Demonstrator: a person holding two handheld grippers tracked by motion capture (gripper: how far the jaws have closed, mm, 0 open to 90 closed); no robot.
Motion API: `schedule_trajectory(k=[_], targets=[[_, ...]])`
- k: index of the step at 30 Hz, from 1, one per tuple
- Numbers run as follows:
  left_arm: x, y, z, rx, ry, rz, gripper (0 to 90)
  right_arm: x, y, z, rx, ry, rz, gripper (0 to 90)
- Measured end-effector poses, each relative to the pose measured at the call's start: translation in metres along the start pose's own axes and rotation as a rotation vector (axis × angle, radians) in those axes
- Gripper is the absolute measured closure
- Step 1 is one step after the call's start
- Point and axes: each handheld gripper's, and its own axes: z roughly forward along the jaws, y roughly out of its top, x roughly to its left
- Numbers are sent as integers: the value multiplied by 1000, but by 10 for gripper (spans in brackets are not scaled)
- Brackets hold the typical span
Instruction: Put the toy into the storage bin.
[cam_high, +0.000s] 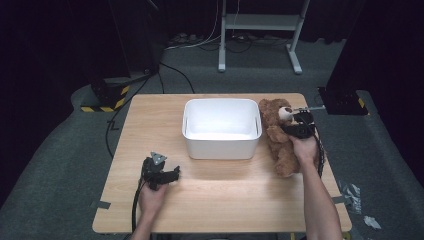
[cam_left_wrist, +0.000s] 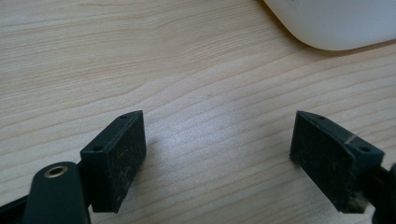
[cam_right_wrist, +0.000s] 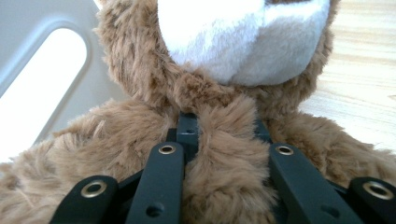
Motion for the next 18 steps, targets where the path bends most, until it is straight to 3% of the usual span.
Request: schedule_trajectory(k=[4, 18], targets=[[0, 0, 0, 0, 0, 0, 183, -1, -6, -7, -33, 1, 22, 763], [0, 0, 0, 0, 0, 0, 183, -5, -23, -30, -145, 78, 39, 774]])
